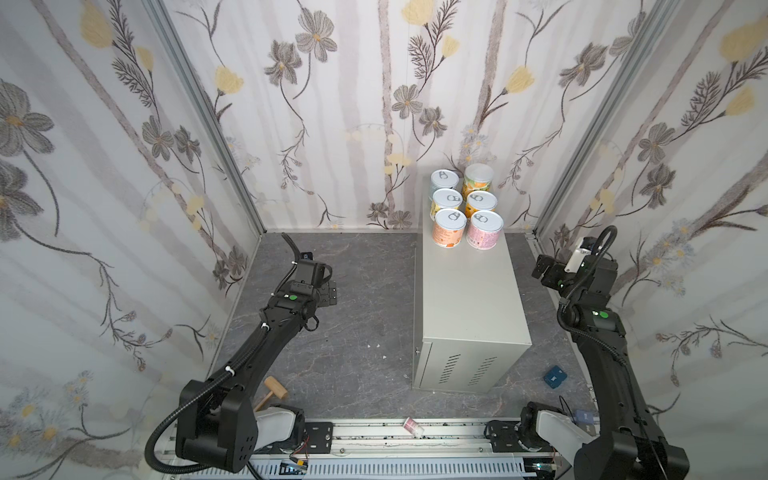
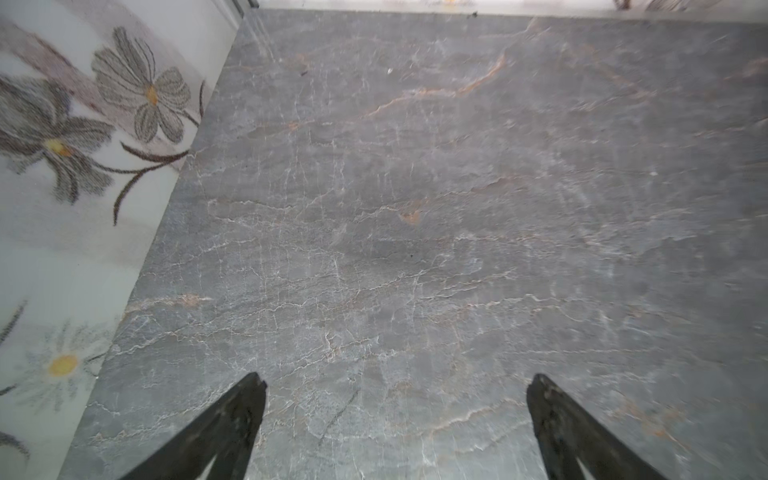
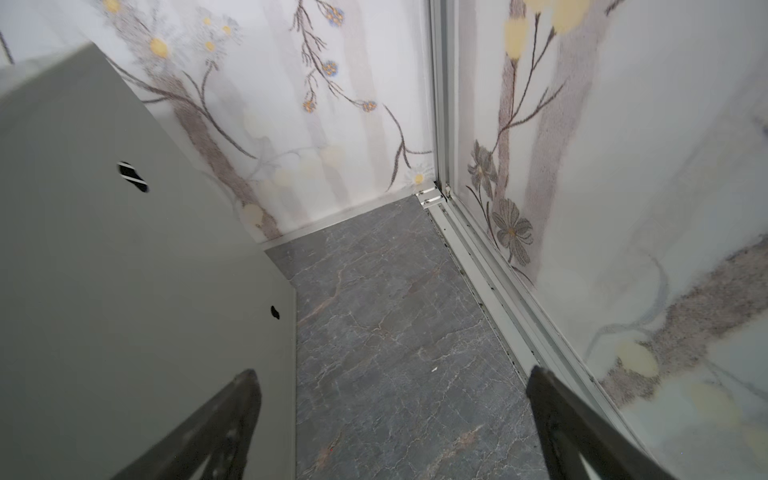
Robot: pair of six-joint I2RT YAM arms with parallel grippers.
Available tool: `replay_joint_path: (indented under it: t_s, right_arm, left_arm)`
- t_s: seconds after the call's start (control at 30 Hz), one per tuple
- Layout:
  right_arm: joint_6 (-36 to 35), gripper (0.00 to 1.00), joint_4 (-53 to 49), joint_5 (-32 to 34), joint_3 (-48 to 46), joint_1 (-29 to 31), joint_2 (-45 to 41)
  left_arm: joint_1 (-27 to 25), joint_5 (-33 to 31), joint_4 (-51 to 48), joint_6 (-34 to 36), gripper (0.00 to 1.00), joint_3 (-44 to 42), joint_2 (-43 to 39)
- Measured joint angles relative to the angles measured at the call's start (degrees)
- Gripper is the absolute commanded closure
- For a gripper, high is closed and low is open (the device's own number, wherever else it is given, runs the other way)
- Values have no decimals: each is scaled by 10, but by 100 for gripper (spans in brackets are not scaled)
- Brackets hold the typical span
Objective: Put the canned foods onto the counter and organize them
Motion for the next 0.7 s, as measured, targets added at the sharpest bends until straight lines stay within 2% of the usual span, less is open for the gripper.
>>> replay_joint_path:
  t_s: [0.1, 0.2, 0.3, 0.47, 0.7]
  right_arm:
    - [-13, 0, 108, 5, -88, 14, 28]
    - [-14, 0, 184, 21, -133, 29, 72]
    - [-23, 0, 266, 56, -180, 59, 104]
    - [-37, 0, 380, 105, -254, 82, 118]
    - [-43, 0, 509, 104, -303, 87, 92]
  left_arm:
    - [2, -45, 72, -1, 0, -52, 30]
    - [4, -95, 149, 12, 0, -91, 52]
    - [9, -118, 231, 39, 0, -122, 72]
    - [19, -114, 344, 81, 0, -170, 105]
    - [40, -68, 535, 129, 0, -231, 111]
